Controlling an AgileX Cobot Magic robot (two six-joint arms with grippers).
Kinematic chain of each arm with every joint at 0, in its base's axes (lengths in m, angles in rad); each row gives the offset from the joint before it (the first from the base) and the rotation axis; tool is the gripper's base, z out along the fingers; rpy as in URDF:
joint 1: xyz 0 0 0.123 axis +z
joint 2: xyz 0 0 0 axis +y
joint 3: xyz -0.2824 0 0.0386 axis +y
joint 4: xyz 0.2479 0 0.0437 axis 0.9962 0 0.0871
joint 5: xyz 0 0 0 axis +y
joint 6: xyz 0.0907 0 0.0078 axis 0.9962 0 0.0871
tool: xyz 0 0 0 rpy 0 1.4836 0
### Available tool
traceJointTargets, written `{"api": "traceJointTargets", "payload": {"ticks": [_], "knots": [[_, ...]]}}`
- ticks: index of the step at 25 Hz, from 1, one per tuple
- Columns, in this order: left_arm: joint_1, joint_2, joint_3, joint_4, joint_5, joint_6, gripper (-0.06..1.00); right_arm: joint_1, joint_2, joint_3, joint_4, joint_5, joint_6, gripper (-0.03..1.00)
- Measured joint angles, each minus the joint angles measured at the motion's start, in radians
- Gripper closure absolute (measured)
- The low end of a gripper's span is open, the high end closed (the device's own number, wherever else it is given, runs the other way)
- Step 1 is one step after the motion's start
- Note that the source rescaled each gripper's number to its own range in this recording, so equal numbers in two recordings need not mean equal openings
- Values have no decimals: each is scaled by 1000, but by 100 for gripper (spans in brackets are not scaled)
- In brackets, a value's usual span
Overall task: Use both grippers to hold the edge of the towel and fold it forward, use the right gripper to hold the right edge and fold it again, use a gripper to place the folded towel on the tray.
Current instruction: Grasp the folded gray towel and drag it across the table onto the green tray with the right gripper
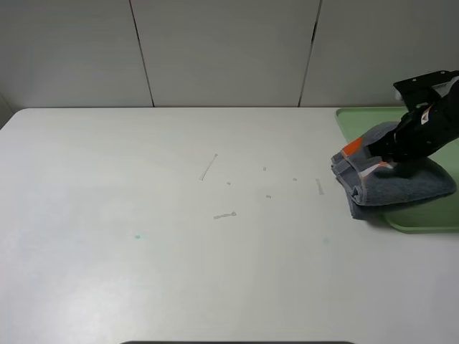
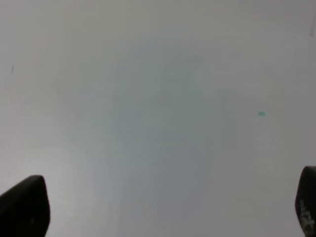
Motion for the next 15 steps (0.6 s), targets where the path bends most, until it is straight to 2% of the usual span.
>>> {"api": "traceJointTargets", "payload": {"ticks": [6, 15], "knots": [[0, 0, 0, 0, 0, 0, -6, -81, -4, -20, -19, 0, -29, 66], [0, 0, 0, 0, 0, 0, -6, -210, 5, -40, -23, -67, -65, 66]]}}
